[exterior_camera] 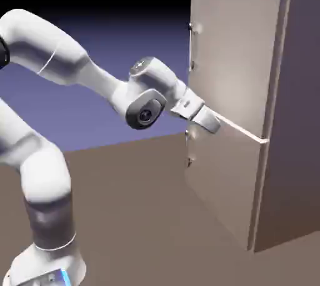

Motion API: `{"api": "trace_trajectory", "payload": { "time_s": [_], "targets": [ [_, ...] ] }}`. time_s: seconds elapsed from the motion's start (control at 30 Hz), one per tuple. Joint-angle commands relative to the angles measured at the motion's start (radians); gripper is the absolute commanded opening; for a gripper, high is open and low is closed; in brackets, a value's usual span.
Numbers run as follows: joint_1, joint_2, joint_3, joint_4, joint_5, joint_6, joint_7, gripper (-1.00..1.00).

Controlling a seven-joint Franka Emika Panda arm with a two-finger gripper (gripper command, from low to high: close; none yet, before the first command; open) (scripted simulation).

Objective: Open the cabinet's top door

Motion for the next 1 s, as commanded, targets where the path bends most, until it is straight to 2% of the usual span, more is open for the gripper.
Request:
{"api": "trace_trajectory", "payload": {
  "time_s": [0.0,0.97],
  "targets": [
    [-0.017,-0.012,0.024,0.011,0.041,0.002,0.044,0.00],
    [-0.518,-0.351,0.725,0.333,1.238,0.067,1.305,0.00]
  ]
}}
